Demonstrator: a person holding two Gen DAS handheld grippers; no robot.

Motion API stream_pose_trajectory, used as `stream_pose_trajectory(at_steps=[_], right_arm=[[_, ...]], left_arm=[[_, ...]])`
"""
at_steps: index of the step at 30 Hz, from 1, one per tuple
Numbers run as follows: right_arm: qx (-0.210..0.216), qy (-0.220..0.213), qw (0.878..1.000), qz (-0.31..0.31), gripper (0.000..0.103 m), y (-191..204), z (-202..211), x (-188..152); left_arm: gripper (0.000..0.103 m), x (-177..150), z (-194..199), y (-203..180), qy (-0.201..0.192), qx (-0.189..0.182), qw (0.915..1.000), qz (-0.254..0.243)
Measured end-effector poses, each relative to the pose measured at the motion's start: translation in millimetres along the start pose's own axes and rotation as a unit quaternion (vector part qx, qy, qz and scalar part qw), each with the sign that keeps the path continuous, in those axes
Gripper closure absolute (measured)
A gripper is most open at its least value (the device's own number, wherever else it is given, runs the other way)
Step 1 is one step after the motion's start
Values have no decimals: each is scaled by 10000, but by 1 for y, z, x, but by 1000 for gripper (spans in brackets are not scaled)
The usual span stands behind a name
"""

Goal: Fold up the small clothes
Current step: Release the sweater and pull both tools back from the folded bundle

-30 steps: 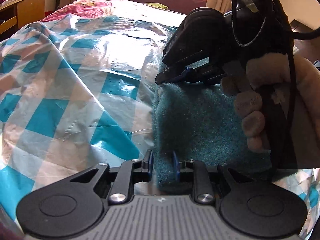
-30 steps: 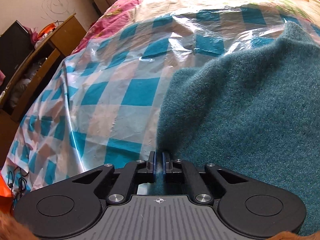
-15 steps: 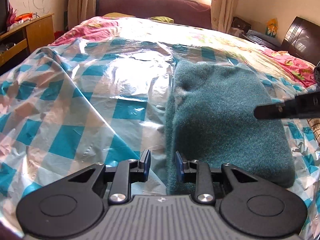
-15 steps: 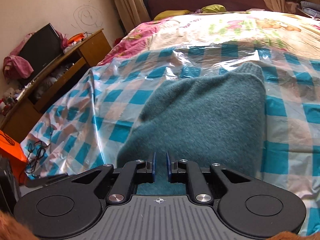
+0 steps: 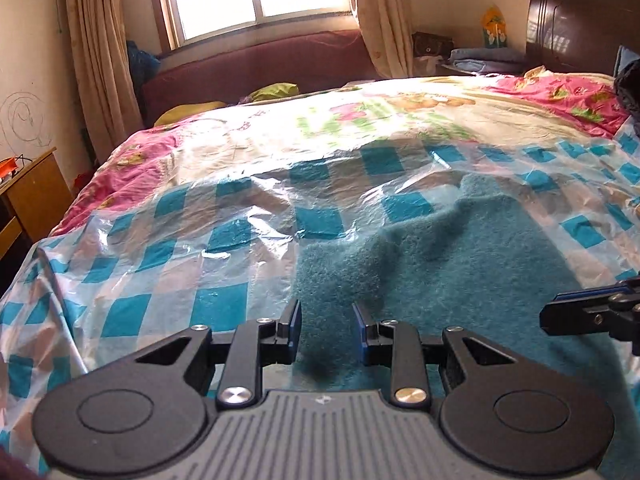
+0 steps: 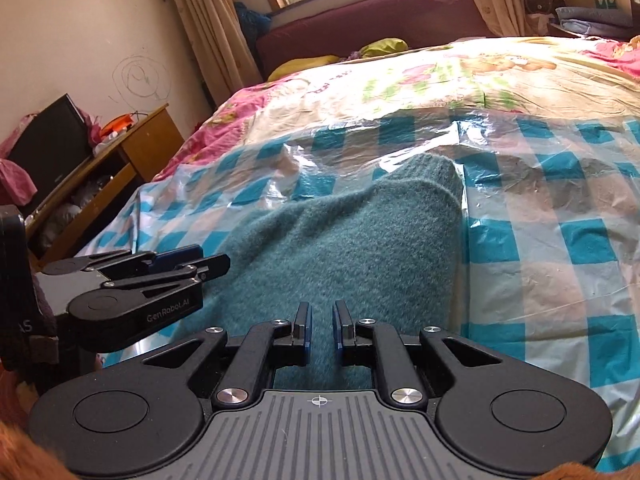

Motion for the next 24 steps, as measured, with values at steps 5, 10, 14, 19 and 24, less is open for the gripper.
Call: stream_pose_trajectory(at_steps=[5, 10, 14, 19, 24], right_arm=[[-51, 240, 9997, 3, 93, -10, -53, 13], [-49, 241, 9996, 106, 97, -11, -69, 17], [-13, 158, 9999, -1, 90, -8, -38, 15], [357, -38, 9993, 89, 88, 10, 34, -15], [378, 260, 9988, 179, 88, 19, 77, -70]], left_arm=[[66, -13, -31, 7, 210, 96, 9994, 257], [60, -20, -34, 11, 150, 128, 9992, 347], [61, -12, -11, 14, 87, 67, 9993, 362], [62, -24, 41, 16, -87, -9, 9997, 209], [62, -60, 83, 9, -4, -309, 9995, -20]])
Point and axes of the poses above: each gripper's, at about its wrist camera, not at the fingertips, and z roughly against the way its jaws point, y to its left, x to its top, the point moved 4 cm from there along -z, roughly the way its jaws point, and after that the axes turned 5 degrees about x, right-handed, at the moved point
